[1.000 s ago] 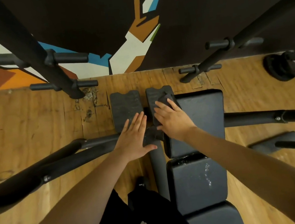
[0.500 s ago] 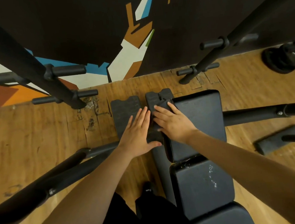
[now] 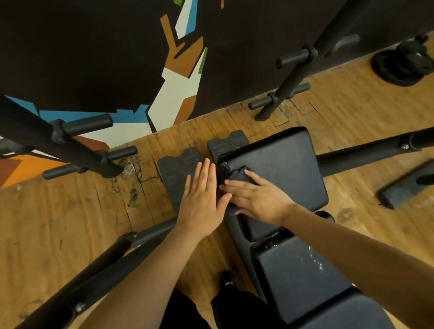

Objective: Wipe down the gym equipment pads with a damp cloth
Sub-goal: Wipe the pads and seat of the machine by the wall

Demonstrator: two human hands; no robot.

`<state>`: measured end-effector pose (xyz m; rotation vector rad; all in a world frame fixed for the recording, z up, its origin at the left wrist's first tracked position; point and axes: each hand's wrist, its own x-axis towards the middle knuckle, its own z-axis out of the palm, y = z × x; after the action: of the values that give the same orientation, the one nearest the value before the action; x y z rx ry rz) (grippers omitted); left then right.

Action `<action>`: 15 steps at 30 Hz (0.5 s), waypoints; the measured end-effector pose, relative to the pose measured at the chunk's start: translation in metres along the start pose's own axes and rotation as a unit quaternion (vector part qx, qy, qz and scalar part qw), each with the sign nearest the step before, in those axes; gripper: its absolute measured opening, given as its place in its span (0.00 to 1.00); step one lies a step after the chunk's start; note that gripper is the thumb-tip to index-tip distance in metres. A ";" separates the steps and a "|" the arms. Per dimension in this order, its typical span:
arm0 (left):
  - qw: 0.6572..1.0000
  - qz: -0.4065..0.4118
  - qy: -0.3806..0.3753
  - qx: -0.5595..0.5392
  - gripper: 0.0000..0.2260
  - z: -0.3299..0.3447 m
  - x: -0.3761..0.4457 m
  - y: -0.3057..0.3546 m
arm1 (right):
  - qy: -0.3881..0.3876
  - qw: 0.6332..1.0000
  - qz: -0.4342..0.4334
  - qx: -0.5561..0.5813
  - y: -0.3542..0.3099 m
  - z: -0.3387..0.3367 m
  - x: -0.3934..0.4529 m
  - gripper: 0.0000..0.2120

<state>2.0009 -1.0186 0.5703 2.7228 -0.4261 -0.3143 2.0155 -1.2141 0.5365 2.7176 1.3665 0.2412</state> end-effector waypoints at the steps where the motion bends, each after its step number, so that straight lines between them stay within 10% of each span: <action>1: 1.000 -0.011 0.007 -0.004 0.31 0.002 0.000 0.002 | 0.017 1.000 0.019 0.012 0.000 0.002 0.002 0.20; 11: 0.998 -0.008 0.010 0.057 0.30 0.002 -0.002 0.014 | 0.095 0.976 0.165 0.108 0.000 0.009 0.010 0.22; 15: 0.996 0.004 -0.009 0.088 0.30 -0.001 -0.002 0.022 | 0.131 0.906 0.360 0.179 0.030 0.009 -0.017 0.21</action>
<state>1.9941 -1.0375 0.5806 2.8901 -0.4900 -0.3135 2.0306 -1.2458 0.5308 3.5067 0.3807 0.4527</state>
